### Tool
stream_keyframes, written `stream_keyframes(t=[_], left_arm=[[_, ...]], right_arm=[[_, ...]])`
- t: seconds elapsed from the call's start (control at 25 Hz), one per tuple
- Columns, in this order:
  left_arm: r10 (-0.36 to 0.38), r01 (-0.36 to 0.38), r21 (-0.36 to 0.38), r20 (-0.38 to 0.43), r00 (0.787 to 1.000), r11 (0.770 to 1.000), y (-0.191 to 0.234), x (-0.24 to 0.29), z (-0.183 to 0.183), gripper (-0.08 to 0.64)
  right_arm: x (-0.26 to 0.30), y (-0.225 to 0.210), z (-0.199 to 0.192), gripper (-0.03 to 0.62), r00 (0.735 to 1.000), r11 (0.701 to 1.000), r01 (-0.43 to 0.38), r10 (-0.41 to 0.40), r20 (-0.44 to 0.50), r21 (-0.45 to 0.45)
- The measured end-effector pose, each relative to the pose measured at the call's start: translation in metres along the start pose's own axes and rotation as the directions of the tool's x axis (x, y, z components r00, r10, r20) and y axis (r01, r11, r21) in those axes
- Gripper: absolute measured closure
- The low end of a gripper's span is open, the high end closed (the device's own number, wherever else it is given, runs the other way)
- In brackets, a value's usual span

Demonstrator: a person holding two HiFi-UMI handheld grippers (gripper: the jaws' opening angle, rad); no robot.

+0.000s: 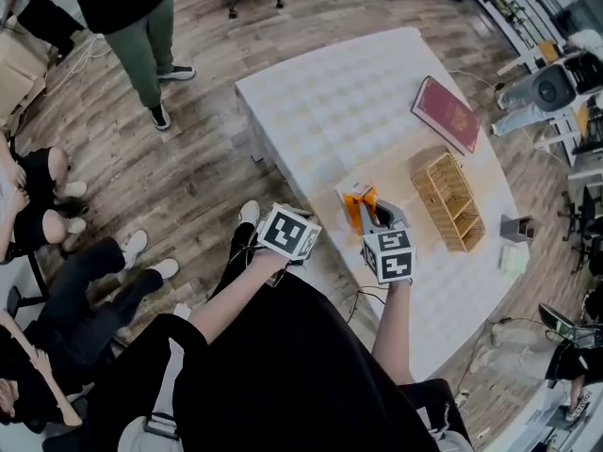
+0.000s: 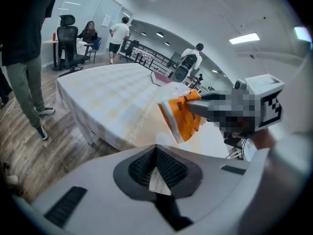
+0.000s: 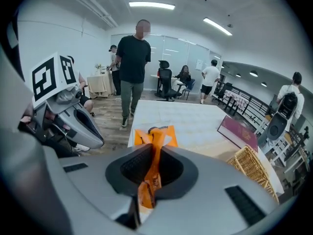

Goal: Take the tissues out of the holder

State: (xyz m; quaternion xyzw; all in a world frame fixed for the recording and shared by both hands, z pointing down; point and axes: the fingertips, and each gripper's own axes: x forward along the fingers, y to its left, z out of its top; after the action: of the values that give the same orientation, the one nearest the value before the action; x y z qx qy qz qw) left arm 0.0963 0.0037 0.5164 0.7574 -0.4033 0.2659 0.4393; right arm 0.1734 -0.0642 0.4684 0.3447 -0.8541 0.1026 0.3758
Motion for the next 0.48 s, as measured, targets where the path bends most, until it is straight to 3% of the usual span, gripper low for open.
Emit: stream_keyframes(t=[0.48], left_arm=[[-0.038, 0.04, 0.051, -0.03, 0.999, 0.998, 0.037, 0.009, 0.058, 0.56]], right_arm=[[0.034, -0.01, 0.036, 0.558, 0.999, 0.998, 0.035, -0.036, 0.009, 0.051]])
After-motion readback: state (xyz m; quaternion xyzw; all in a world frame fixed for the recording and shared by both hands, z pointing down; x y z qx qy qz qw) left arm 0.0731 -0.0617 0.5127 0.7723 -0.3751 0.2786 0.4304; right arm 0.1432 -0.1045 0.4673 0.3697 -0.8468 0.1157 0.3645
